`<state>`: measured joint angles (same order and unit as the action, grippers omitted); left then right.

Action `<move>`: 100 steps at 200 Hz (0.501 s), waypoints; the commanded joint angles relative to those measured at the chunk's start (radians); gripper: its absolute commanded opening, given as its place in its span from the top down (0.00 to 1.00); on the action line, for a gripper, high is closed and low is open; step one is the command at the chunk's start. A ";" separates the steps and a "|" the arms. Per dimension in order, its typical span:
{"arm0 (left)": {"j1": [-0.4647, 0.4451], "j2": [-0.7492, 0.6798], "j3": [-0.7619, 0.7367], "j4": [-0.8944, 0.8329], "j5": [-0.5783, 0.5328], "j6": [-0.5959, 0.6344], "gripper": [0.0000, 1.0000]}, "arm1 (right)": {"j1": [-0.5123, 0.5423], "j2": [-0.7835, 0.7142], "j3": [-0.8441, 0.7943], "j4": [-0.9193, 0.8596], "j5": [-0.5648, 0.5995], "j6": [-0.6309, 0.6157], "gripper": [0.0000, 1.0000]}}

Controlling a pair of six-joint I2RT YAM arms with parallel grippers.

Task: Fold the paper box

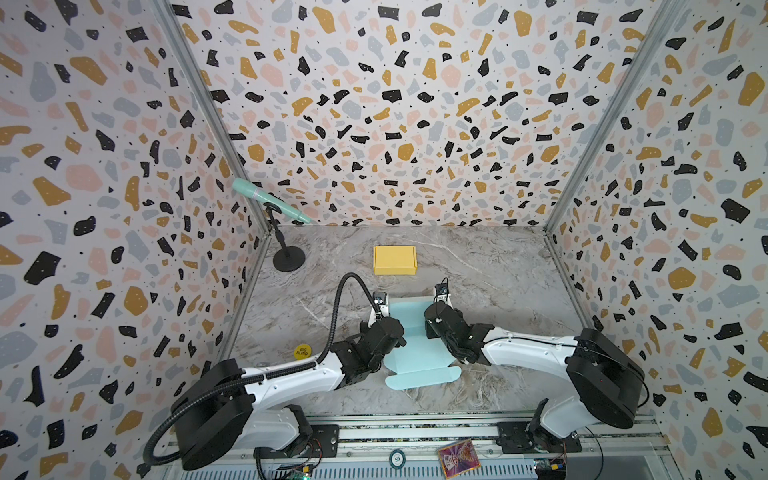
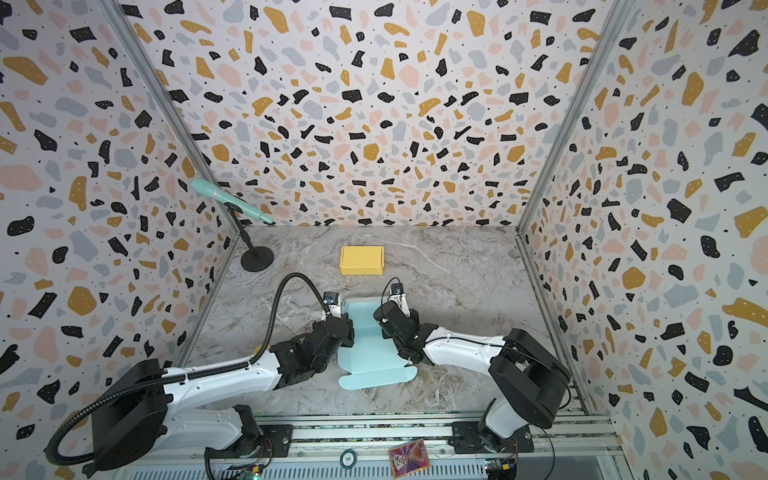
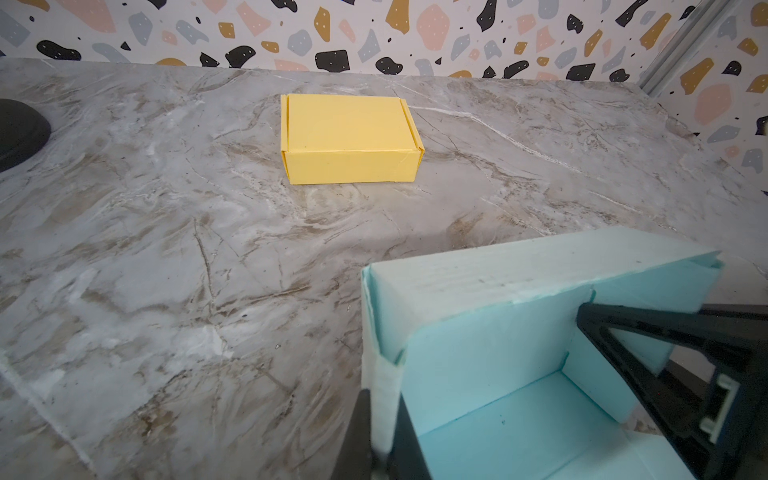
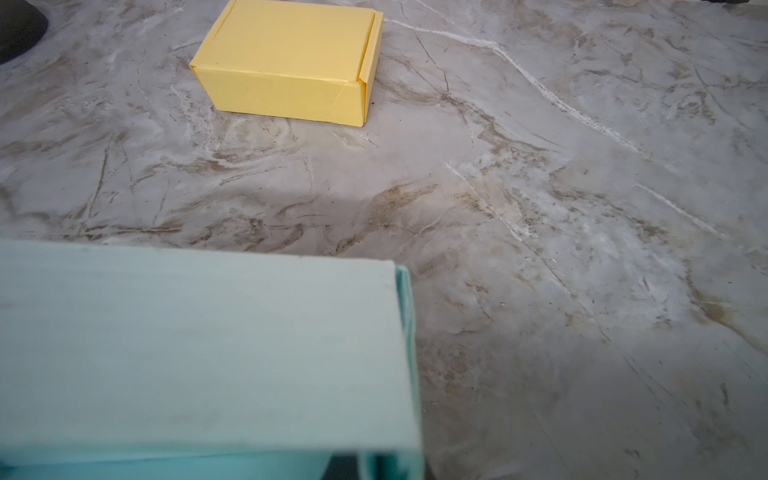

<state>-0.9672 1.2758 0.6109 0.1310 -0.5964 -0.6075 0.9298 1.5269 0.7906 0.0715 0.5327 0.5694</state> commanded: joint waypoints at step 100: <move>-0.022 0.002 -0.004 0.085 0.000 -0.011 1.00 | 0.025 -0.136 -0.029 -0.018 0.006 0.023 0.51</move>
<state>-0.9733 1.2762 0.6109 0.1627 -0.5949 -0.6182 0.9451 1.4380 0.7731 0.0681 0.5350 0.5751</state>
